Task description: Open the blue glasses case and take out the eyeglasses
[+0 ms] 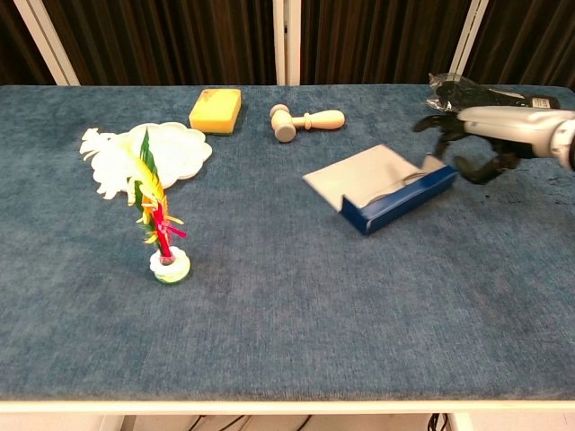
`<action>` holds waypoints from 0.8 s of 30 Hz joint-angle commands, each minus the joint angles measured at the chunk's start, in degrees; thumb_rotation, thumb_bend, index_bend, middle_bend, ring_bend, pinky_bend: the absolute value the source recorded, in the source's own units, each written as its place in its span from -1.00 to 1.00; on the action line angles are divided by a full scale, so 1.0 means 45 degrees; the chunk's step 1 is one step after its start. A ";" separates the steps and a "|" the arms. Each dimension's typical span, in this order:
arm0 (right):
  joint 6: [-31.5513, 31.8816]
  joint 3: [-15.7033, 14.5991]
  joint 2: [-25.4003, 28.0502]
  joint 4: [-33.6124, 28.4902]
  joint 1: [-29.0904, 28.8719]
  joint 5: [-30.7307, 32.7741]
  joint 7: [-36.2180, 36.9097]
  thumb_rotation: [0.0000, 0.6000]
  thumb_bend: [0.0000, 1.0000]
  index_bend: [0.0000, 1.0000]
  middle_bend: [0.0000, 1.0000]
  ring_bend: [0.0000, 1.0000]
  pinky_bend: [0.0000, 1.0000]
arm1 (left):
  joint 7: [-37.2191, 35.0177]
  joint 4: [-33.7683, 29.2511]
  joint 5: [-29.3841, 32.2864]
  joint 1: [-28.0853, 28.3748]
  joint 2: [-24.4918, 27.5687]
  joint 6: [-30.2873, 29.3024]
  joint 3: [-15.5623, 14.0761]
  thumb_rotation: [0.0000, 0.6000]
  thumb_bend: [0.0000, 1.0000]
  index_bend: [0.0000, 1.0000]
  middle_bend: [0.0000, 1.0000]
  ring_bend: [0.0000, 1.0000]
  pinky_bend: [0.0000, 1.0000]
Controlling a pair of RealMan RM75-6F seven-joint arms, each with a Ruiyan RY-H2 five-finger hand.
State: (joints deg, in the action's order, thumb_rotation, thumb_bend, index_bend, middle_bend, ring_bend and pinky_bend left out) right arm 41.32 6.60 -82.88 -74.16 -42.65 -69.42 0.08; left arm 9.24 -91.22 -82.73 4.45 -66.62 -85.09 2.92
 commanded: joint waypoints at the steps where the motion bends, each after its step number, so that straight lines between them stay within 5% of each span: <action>1: -0.0240 0.0259 -0.0535 -0.0022 -0.0482 -0.0191 -0.0232 1.00 0.36 -1.00 -0.42 -1.00 -1.00 | -0.0005 -0.0001 0.0028 -0.0015 0.0021 -0.0001 -0.0001 1.00 -0.87 -0.31 -0.43 -0.61 -0.86; 6: -0.0368 0.0536 -0.1363 0.0005 -0.1187 -0.0408 -0.0703 1.00 0.29 -1.00 -0.45 -1.00 -1.00 | 0.0024 -0.0070 0.0026 0.0001 0.0084 0.0007 0.0014 1.00 -0.87 -0.31 -0.43 -0.61 -0.86; 12: 0.1497 0.0353 -0.1651 -0.1022 -0.1050 -0.1936 -0.1347 1.00 -0.35 -1.00 -0.70 -1.00 -1.00 | 0.0075 -0.0131 0.0030 -0.0026 0.0108 -0.0034 0.0007 1.00 -0.87 -0.31 -0.43 -0.61 -0.86; 19: 0.1946 -0.0880 -0.1283 -0.2554 -0.1061 -0.4173 -0.1127 1.00 -0.36 -1.00 -0.54 -1.00 -1.00 | 0.0101 -0.0143 -0.0032 0.0006 0.0082 -0.0023 0.0002 1.00 -0.87 -0.31 -0.43 -0.61 -0.86; 24: 0.1452 -0.1077 -0.1645 -0.2543 -0.1280 -0.4222 -0.1314 1.00 -0.32 -1.00 -0.50 -1.00 -1.00 | 0.0078 -0.0145 -0.0042 -0.0019 0.0084 -0.0074 0.0002 1.00 -0.87 -0.31 -0.43 -0.61 -0.86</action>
State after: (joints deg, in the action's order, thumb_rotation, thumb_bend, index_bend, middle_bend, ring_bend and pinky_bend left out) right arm 48.33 1.82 -89.87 -85.69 -48.12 -88.57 -5.59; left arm 9.59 -91.88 -82.92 4.37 -66.25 -85.43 2.93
